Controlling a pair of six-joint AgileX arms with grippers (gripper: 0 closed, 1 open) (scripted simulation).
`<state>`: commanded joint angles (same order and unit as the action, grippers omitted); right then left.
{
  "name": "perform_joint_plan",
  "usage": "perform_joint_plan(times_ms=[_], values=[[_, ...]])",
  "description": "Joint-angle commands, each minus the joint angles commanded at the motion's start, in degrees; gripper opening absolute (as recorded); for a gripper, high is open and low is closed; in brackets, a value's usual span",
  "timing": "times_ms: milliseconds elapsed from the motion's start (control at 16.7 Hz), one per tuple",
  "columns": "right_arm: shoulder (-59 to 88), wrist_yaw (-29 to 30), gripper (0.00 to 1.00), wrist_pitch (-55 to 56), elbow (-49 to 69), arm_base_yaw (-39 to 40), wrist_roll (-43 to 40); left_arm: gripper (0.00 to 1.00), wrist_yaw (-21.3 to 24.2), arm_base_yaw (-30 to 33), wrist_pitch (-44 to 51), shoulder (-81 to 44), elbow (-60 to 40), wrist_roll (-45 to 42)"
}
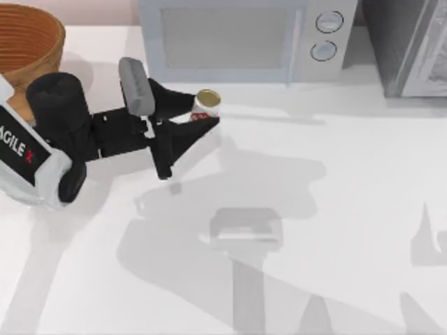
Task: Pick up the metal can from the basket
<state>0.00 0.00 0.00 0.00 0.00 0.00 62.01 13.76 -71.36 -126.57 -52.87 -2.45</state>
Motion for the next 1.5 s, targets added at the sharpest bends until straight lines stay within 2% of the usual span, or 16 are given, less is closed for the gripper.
perform_joint_plan(times_ms=[360,600,1020,1500], values=[[0.00,0.00,1.00,0.00,0.00,0.00,0.00,0.00,9.99,1.26,-5.00,-12.46,-7.21,0.26],[0.00,0.00,1.00,0.00,0.00,0.00,0.00,0.00,14.97,1.92,-6.92,-17.82,-11.06,0.23],[0.00,0.00,1.00,0.00,0.00,0.00,0.00,0.00,15.09,1.94,-6.97,-17.95,-11.16,0.23],[0.00,0.00,1.00,0.00,0.00,0.00,0.00,0.60,15.09,1.94,-6.97,-17.95,-11.16,0.23]])
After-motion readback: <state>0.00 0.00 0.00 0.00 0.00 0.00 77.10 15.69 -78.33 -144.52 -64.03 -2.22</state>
